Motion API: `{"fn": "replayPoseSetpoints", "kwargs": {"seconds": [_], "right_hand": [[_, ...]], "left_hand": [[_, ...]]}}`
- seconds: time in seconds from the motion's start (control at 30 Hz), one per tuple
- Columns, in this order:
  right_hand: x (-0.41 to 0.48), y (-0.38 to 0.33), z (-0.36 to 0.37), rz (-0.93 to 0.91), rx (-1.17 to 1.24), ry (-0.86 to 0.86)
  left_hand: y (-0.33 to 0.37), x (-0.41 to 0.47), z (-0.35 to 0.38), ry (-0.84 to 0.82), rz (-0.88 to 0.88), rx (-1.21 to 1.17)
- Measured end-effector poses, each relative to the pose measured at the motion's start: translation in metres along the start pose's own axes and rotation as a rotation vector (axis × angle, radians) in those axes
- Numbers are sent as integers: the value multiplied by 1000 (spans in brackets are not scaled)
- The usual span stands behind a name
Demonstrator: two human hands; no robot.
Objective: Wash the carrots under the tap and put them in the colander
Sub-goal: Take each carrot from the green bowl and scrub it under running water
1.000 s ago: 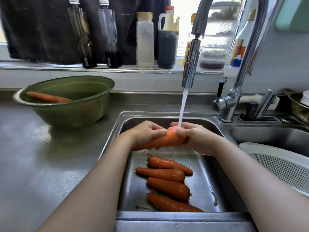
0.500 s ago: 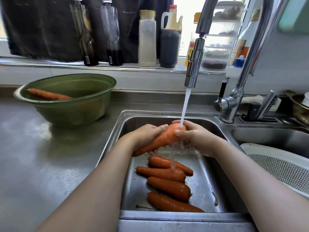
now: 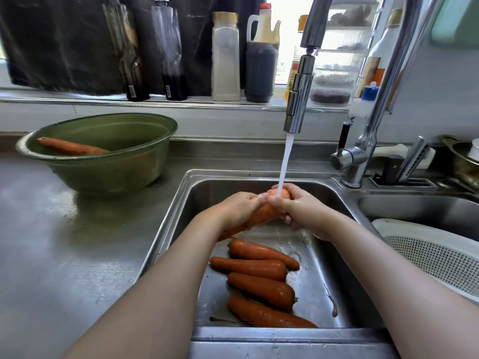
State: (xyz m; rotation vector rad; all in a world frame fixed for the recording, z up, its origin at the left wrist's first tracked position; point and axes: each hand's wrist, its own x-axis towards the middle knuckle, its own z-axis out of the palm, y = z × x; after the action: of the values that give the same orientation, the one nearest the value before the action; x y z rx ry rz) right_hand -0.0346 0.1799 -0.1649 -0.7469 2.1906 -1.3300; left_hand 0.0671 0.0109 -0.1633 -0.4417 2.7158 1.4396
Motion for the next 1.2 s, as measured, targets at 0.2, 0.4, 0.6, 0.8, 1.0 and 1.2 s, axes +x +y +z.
{"fn": "replayPoseSetpoints", "kwargs": {"seconds": [0.2, 0.4, 0.6, 0.8, 1.0, 1.2], "right_hand": [[4, -13, 16, -97, -10, 258], [-2, -12, 8, -67, -19, 182], [-13, -17, 8, -47, -18, 13], [-2, -16, 13, -47, 148, 263], [-7, -11, -2, 1, 85, 19], [-12, -8, 4, -107, -13, -55]], "left_hand": [[3, -2, 1, -85, -61, -170], [-1, -4, 0, -215, -139, -310], [0, -9, -5, -143, -141, -276], [4, -13, -8, -295, -122, -345], [-2, -11, -14, -218, -13, -228], [0, -21, -16, -251, 17, -338]]}}
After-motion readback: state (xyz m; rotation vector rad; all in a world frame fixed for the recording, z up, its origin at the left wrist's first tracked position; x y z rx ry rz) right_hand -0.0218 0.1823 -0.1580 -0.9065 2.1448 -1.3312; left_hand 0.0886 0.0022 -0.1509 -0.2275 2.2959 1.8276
